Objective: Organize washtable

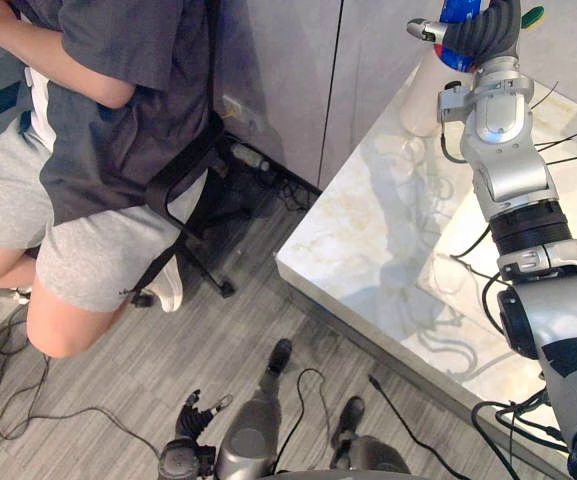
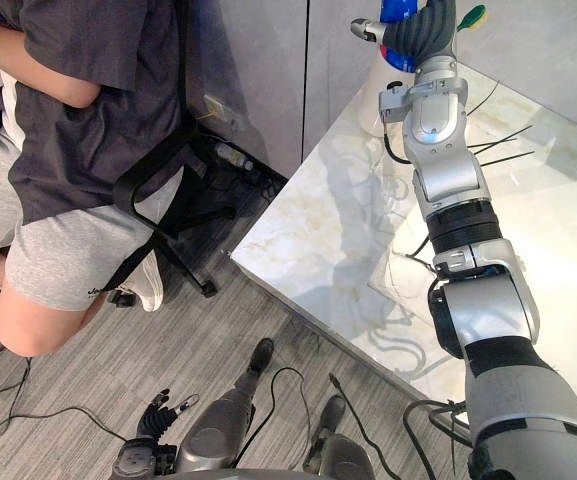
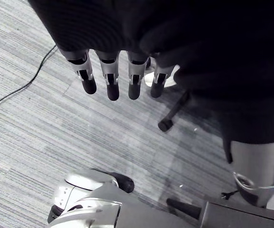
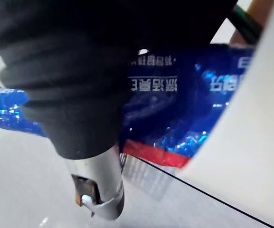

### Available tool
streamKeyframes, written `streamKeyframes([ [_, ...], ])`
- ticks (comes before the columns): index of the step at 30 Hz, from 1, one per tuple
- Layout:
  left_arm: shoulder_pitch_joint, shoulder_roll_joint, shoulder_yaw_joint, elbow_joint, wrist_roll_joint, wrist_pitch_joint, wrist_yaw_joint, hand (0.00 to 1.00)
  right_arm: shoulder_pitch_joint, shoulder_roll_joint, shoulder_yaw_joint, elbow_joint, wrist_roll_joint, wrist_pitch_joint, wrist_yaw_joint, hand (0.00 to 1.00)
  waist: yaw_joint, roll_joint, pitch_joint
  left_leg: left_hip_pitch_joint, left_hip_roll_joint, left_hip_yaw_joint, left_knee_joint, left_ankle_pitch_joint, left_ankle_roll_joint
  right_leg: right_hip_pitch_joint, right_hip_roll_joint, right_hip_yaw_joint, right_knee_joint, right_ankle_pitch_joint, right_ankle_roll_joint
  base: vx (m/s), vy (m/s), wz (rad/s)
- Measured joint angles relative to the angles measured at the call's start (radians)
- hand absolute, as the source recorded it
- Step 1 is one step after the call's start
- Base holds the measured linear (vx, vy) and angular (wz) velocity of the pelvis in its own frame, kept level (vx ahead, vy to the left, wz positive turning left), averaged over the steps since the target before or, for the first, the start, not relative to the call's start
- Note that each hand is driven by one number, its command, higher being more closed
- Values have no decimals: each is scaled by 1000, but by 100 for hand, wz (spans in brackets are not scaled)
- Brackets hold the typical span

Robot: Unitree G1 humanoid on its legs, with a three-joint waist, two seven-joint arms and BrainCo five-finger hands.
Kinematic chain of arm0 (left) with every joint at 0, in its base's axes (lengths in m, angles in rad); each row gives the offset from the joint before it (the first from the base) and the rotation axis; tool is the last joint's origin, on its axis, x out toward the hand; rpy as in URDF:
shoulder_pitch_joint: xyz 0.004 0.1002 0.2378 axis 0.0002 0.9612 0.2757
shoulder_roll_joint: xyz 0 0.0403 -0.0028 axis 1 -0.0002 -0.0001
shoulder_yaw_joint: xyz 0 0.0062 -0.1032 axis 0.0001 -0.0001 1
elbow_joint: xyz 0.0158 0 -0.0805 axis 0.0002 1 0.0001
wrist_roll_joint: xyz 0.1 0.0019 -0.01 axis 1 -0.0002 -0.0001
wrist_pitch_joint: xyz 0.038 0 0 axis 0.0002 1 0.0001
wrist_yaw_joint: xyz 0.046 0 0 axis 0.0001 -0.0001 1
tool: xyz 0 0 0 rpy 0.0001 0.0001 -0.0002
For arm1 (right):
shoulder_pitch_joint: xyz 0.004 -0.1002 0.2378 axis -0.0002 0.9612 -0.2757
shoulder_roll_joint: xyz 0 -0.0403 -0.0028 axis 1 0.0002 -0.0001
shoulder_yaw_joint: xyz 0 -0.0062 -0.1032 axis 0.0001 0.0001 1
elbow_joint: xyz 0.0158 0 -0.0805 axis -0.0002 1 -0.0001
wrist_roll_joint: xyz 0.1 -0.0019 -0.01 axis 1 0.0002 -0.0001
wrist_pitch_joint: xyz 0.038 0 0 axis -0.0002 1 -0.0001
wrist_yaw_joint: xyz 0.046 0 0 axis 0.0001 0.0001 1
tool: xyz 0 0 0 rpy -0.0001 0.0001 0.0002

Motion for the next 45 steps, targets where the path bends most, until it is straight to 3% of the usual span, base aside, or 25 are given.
streamKeyframes([
  [6, 1, 16, 1, 2, 9, 1, -1, 0, 40, 0, -36, -71, 1, -7, -1, 0, -16, -33, -20, 12, 4, 11, 0, 0, 0, 6, 1, 18, 1, 0, 0, -25, 9, -6],
  [15, 2, 23, 9, 17, 25, 10, -2, 0, 65, -13, -62, -193, -1, -11, -4, 0, -37, -49, -40, 23, 7, 8, 0, 1, -2, 17, 4, 18, 4, 0, 0, -39, 6, 0],
  [22, 8, 30, 58, 21, 24, 25, -2, 0, 139, -174, -103, -471, -74, -36, -3, 0, -73, -97, -91, 57, 7, 45, 0, 0, -2, 37, 1, 41, -5, 0, 0, -4, 2, -9],
  [24, 14, 30, 73, 22, 22, 28, -2, 0, 224, -202, -167, -546, -74, -56, -2, 0, -94, -104, -117, 68, 9, 66, 0, -1, -2, 37, 1, 58, -2, 0, 0, -19, 4, -28],
  [28, 26, 18, 105, 52, 21, 31, -3, 0, 468, -231, -420, -624, -74, -84, -4, 0, -139, -99, -174, 101, 18, 120, -1, -17, 3, 35, 3, 110, 3, 4, 1, -70, 14, -43],
  [30, 45, 4, 135, 64, 21, 34, -4, 0, 644, -220, -629, -648, -74, -88, -24, 0, -177, -87, -207, 119, 17, 150, -8, -30, 4, 34, 1, 146, 5, 5, 3, -61, 22, -43],
  [31, 48, 0, 138, 66, 21, 36, -5, 0, 688, -210, -692, -656, -74, -89, -30, 0, -180, -83, -212, 122, 17, 155, -8, -36, 3, 32, 1, 158, 4, 2, 2, -57, 29, -48],
  [33, 55, -15, 181, 89, 16, 41, -12, 0, 854, -123, -931, -659, -60, -98, -70, 0, -215, -74, -249, 124, 18, 185, -8, -44, 1, 17, 0, 187, 5, 2, 2, -37, 23, -41],
  [34, 61, -19, 195, 89, 15, 40, -16, 0, 907, -85, -988, -659, -56, -99, -85, 0, -227, -73, -257, 127, 19, 192, -8, -47, 2, 16, 0, 190, 5, 3, 2, 1, 7, -35],
  [36, 81, -67, 277, 87, 14, 42, -21, 0, 1145, 103, -1116, -685, -34, -98, -122, 0, -250, -66, -293, 141, 28, 233, -8, -59, 5, 15, 3, 212, 5, 1, 0, 43, -12, -37],
  [37, 83, -78, 298, 83, 14, 44, -20, 0, 1201, 156, -1119, -701, -22, -96, -130, 0, -260, -62, -301, 145, 31, 240, -8, -61, 4, 15, 3, 213, 6, 1, 0, 69, -23, -44],
  [39, 89, -117, 333, 69, 14, 48, -21, 0, 1409, 347, -1101, -729, 8, -78, -135, 0, -269, -45, -312, 174, 42, 285, -2, -64, 7, 16, 2, 233, 21, 3, -5, 58, -26, -47],
  [42, 78, -164, 329, 38, 8, 51, -21, 0, 1552, 501, -1007, -718, 27, -21, -127, 0, -282, -18, -325, 208, 50, 322, -2, -80, 6, 19, 2, 250, 49, -10, -12, 10, -15, -36],
  [45, 72, -171, 282, 35, -8, 56, -22, 0, 1606, 558, -884, -584, 52, 2, -94, 0, -282, -19, -320, 238, 61, 351, -1, -101, -2, 19, 0, 252, 85, -20, -14, -33, -4, -31],
])
